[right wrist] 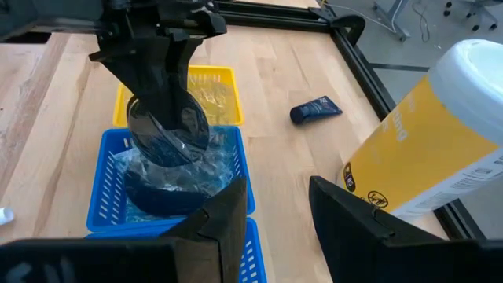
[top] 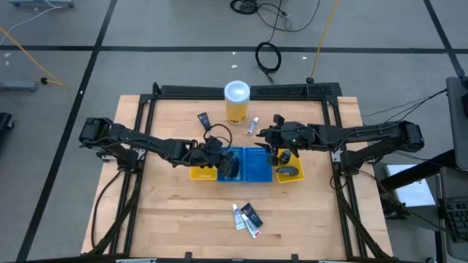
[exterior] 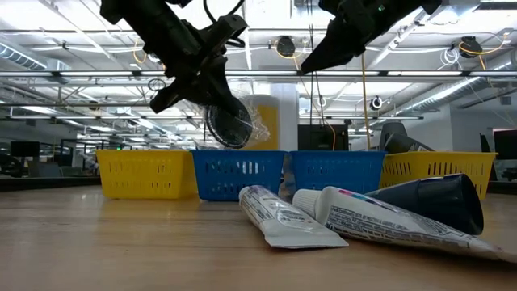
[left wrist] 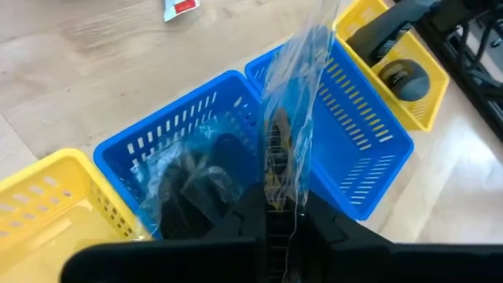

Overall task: Pick & Place Travel size toiletries
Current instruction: Put the black comb into the left blue bin, then put the blue shave cream into the right blue bin

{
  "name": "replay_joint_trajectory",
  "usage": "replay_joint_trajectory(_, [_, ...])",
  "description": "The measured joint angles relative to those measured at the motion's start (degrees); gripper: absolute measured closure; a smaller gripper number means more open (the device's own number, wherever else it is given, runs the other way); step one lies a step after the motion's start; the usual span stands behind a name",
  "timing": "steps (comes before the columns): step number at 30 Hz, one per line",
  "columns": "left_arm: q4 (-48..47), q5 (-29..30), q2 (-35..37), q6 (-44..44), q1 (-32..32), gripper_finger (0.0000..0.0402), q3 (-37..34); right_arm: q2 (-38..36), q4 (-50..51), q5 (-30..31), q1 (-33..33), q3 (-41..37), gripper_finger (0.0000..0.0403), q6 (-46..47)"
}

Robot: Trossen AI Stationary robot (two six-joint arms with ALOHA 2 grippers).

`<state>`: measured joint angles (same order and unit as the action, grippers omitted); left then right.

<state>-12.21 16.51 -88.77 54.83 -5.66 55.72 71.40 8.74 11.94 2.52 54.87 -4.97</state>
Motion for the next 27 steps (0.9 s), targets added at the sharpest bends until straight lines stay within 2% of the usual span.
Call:
replay_joint_trajectory(5, [-0.09, 0.07, 0.00, -0.25, 0.01, 0.0373, 0.00, 0.00, 0.39, 0.00, 0.00, 0.00, 0.0273, 0.00])
replay_joint_trajectory(19, [-0.18, 0.03, 0.00, -3.47, 0.00, 0.0246, 0.00, 0.00, 0.58, -0.02, 0.00, 0.00, 0.0273, 0.02])
replay_joint_trajectory(23, [-0.23, 0.85, 0.00, -12.35, 0.44, 0.0226, 0.00, 0.00, 1.02, -0.02, 0.00, 0.00, 0.0273, 0.97])
replay_joint_trajectory(27, [-1.59, 2.22, 0.00, -21.36, 1.43, 0.0224, 0.00, 0.00, 1.50, -0.14, 0.00, 0.00, 0.0273, 1.31])
